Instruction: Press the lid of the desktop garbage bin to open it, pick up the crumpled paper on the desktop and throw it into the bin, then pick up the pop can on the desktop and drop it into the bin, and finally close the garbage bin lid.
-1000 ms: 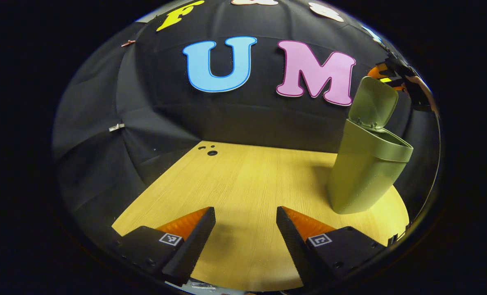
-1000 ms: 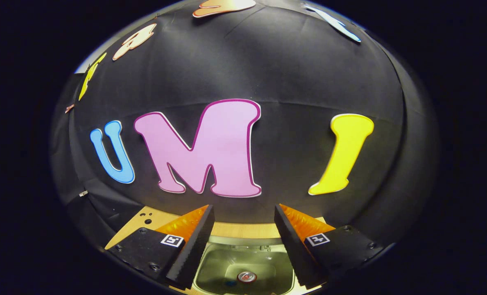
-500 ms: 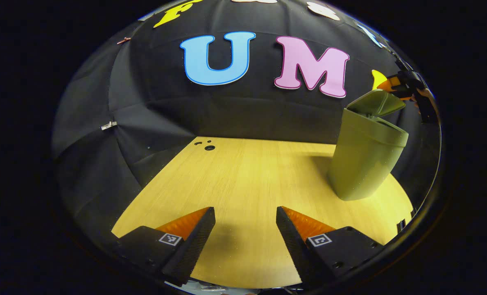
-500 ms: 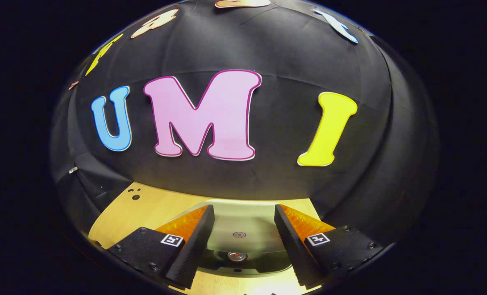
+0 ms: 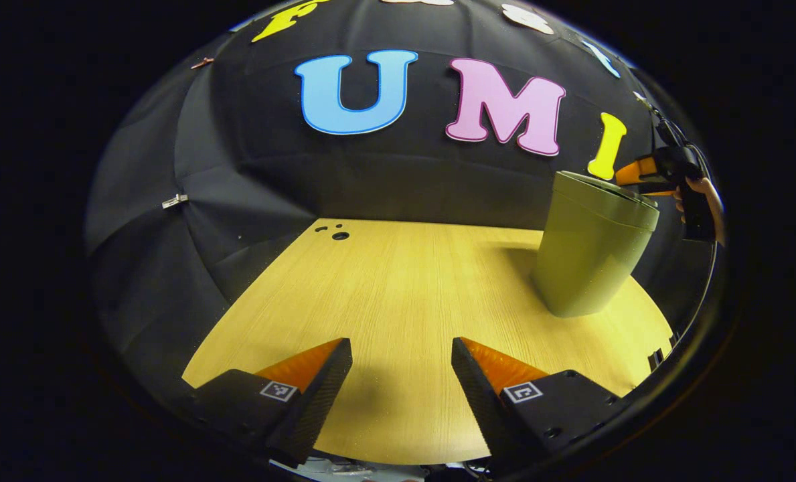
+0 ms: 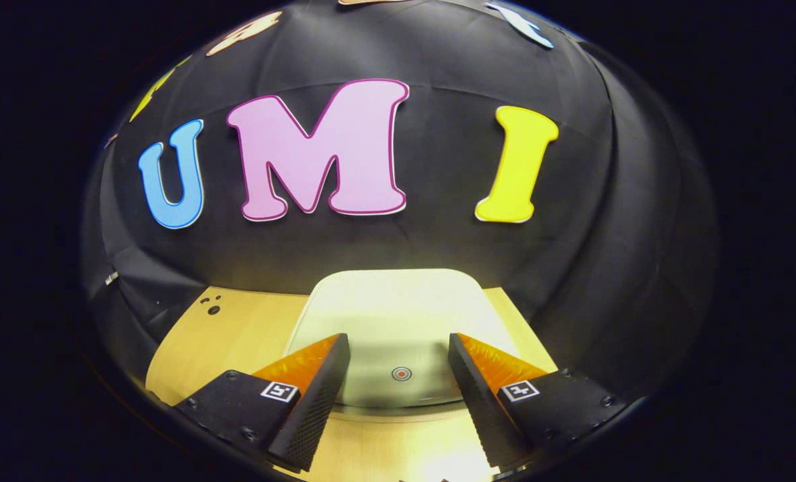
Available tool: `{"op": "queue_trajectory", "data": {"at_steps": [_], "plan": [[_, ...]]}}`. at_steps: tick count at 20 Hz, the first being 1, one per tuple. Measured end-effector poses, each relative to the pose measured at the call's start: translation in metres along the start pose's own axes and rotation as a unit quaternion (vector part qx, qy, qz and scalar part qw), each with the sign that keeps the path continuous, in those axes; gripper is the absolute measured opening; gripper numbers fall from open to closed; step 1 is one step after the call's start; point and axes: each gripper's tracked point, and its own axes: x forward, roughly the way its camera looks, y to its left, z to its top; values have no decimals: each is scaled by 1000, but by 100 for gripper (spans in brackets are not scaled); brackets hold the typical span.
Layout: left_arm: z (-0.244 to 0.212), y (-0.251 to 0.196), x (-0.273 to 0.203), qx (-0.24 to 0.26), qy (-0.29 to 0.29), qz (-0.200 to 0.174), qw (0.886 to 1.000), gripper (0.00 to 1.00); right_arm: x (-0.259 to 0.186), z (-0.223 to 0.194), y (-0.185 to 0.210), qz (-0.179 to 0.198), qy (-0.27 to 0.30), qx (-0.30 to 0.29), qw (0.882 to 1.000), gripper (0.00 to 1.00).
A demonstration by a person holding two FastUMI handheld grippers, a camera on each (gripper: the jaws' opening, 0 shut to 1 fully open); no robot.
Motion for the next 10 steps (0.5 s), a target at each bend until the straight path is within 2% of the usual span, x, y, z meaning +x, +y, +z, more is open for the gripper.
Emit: {"op": "queue_trajectory", "data": {"at_steps": [3,10], "plan": [[2,2,-2,3,-5,-4,1000,96,-1,0,0,-10,-16,-3,1000,94],[-11,13,-3,-8,1,-5,1000,96,0,-5,-1,-19,-12,-8,1000,95]]}}
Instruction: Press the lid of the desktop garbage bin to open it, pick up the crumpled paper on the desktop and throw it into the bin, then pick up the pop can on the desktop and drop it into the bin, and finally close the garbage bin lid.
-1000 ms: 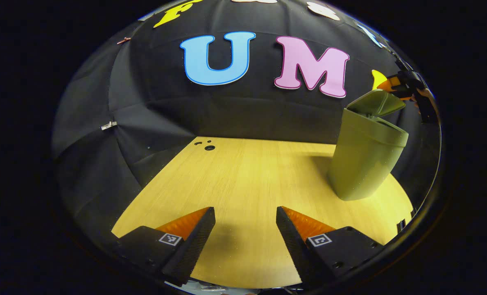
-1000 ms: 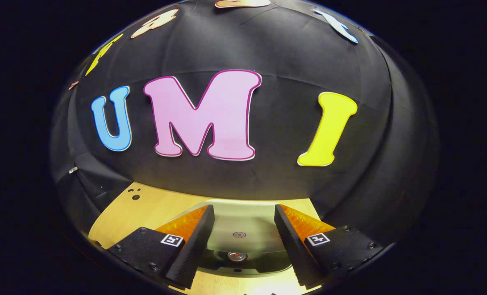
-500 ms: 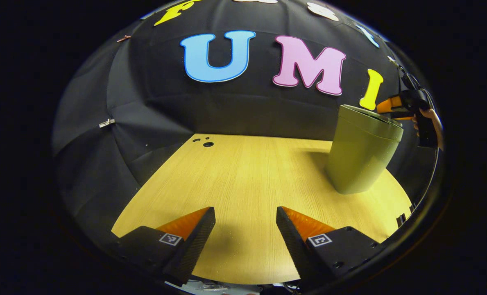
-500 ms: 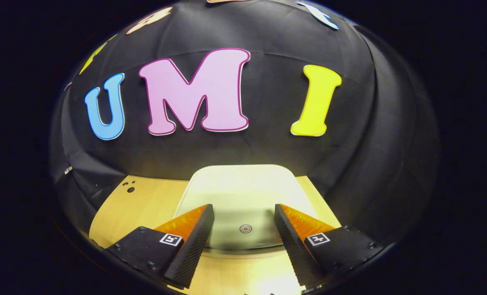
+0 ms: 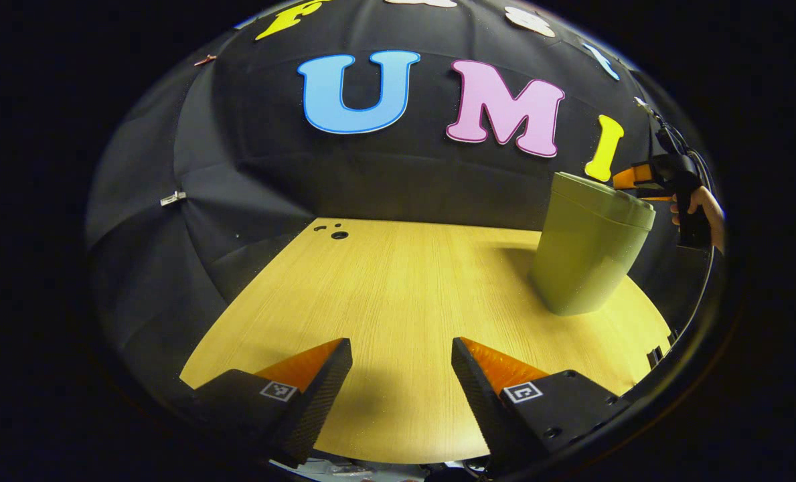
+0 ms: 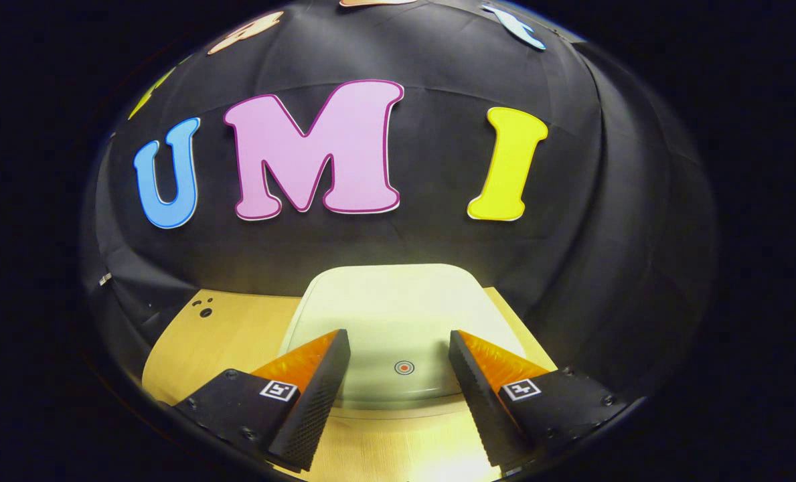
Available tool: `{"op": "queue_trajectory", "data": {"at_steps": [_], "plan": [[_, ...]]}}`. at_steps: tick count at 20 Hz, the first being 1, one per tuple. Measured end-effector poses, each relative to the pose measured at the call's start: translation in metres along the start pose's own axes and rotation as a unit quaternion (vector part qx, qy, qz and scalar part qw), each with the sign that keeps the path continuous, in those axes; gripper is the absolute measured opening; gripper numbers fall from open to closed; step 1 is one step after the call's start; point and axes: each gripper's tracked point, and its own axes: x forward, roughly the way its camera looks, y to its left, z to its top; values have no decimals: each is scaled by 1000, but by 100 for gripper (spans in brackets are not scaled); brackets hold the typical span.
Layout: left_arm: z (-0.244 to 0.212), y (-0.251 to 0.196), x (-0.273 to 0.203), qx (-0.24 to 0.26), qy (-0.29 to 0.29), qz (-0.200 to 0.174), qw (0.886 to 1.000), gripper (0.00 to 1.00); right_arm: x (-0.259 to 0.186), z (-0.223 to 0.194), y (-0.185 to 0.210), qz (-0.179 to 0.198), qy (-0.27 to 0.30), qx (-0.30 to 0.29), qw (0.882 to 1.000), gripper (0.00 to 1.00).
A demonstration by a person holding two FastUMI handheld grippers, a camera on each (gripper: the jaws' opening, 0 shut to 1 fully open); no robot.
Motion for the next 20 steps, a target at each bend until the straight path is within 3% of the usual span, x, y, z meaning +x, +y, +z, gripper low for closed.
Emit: {"op": "queue_trajectory", "data": {"at_steps": [5,10,14,20], "plan": [[-6,1,1,2,6,-9,1000,96,1,-2,0,5,-5,2,1000,95],[22,-5,0,1,-23,-24,999,96,-9,0,2,10,-28,3,1000,95],[57,-14,-5,16,-63,-34,997,96,-45,12,3,0,-86,14,996,96],[102,-35,-19,52,-122,-44,990,96,-99,8,12,7,-116,1,993,96]]}}
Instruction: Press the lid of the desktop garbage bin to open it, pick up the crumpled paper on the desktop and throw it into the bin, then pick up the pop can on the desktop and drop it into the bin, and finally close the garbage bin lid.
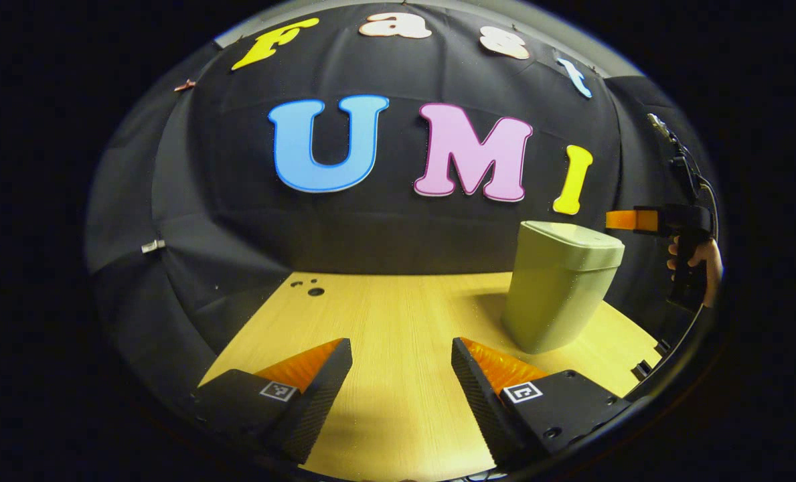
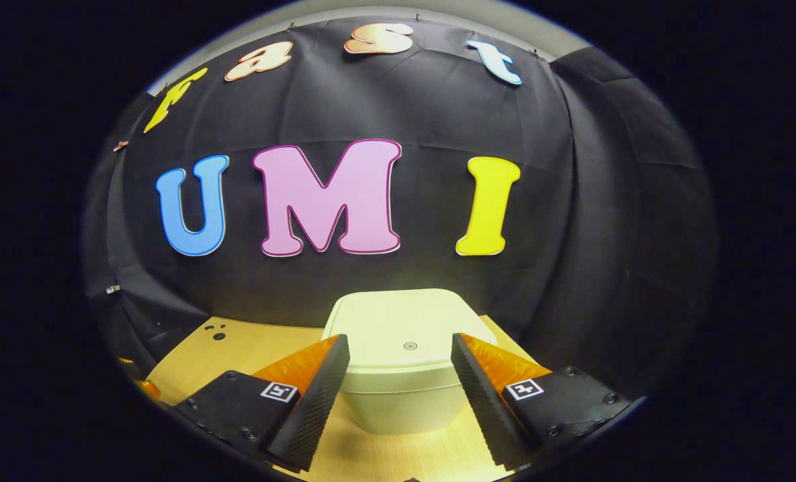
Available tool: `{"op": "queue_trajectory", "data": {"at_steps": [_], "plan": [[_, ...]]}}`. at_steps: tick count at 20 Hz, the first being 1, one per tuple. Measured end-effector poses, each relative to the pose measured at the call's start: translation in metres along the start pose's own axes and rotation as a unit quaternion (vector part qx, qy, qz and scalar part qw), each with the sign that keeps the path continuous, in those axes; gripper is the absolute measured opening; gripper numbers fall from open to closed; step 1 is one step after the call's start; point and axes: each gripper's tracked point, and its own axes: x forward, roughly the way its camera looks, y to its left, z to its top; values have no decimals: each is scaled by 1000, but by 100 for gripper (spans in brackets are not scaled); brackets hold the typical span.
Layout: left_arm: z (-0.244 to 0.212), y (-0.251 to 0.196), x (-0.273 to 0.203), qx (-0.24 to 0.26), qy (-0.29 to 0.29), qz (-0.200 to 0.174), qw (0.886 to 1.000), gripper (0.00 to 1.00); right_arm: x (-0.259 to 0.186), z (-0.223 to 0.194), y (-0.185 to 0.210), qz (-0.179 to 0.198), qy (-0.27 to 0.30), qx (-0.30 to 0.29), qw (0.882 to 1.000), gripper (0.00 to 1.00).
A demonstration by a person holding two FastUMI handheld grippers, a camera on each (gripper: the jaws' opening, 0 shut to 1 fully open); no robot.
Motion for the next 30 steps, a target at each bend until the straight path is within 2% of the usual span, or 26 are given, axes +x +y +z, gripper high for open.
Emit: {"op": "queue_trajectory", "data": {"at_steps": [2,5,8,11,13,18,21,26,30], "plan": [[12,-7,-1,18,-14,11,1000,96,-16,-2,9,11,-3,2,1000,96],[32,-28,-4,17,-39,14,999,96,-34,-18,29,42,9,13,999,96],[46,-50,-8,3,-53,5,999,95,-46,-39,43,77,24,5,997,96],[46,-66,-13,-26,-33,13,999,95,-62,-52,48,97,39,10,995,97],[51,-78,-16,-39,-39,11,998,95,-71,-65,43,94,50,9,994,96],[36,-87,-20,-16,-30,5,999,94,-88,-100,46,100,98,29,990,99],[15,-86,-20,-27,9,-2,1000,95,-92,-105,45,96,102,30,990,99],[12,-75,-18,-26,3,-8,1000,95,-110,-123,48,82,119,33,989,99],[-6,-74,-17,-32,25,-22,999,96,-118,-123,48,71,118,28,990,99]]}}
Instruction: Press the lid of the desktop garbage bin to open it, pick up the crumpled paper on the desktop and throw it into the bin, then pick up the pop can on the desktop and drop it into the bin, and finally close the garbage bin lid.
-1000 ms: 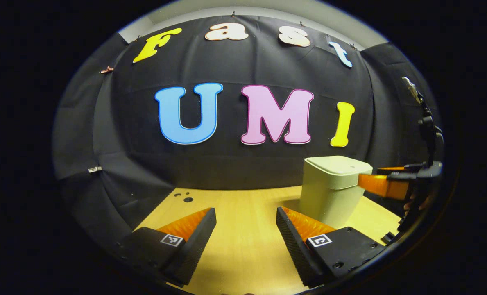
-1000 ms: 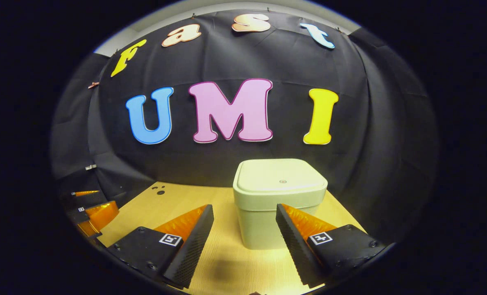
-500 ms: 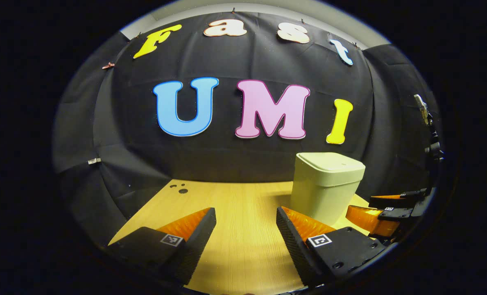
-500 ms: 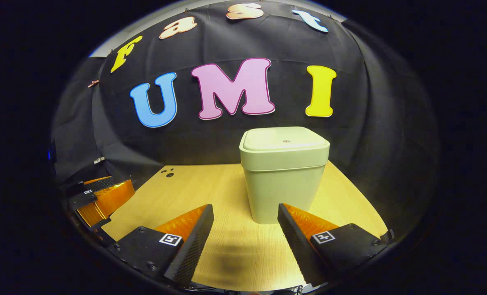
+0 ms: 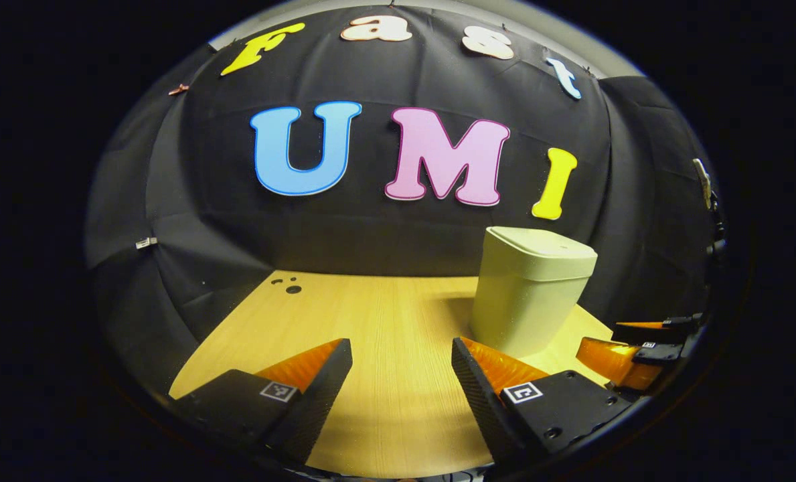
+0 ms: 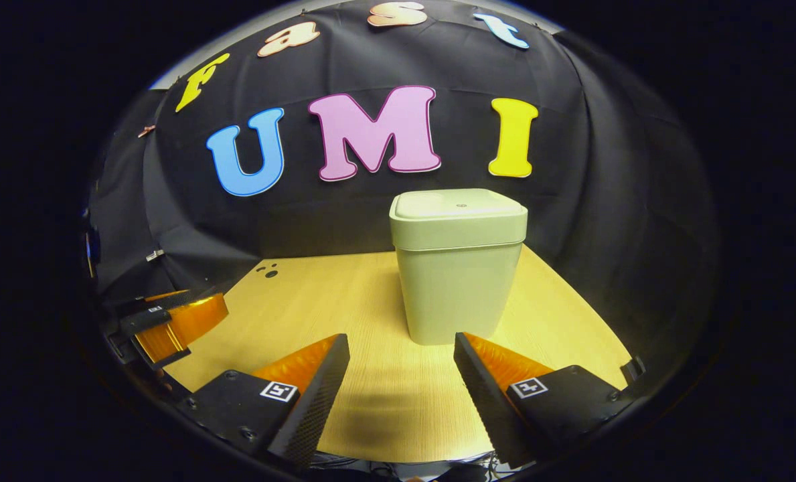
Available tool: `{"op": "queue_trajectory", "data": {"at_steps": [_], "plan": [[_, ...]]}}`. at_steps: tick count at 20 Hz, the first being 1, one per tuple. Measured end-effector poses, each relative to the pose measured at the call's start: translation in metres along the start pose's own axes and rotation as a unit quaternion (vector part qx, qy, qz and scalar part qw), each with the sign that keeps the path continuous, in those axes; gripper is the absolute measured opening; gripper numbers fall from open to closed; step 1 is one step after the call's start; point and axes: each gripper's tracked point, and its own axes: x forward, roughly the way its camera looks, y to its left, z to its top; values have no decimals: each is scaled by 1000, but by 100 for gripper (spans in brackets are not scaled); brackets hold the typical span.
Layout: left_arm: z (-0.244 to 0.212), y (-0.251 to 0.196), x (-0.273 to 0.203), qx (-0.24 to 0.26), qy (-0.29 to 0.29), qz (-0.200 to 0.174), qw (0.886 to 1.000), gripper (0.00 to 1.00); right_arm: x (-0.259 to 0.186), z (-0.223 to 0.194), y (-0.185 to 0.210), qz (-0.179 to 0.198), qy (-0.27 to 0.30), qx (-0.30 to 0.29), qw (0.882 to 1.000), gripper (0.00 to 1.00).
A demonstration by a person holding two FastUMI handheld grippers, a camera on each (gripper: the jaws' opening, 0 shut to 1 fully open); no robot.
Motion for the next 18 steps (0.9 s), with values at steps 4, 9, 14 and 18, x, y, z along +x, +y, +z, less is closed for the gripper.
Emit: {"op": "queue_trajectory", "data": {"at_steps": [4,9,14,18], "plan": [[-1,1,-2,20,-6,-6,1000,96,-5,-6,7,2,5,-4,1000,99],[-5,0,-6,27,-8,-13,1000,96,-7,-8,12,7,9,-5,1000,99],[-11,5,-7,37,-6,-6,999,96,-6,-14,8,2,19,7,1000,99],[-16,8,-4,32,0,1,1000,96,-2,-18,5,2,27,9,1000,99]]}}
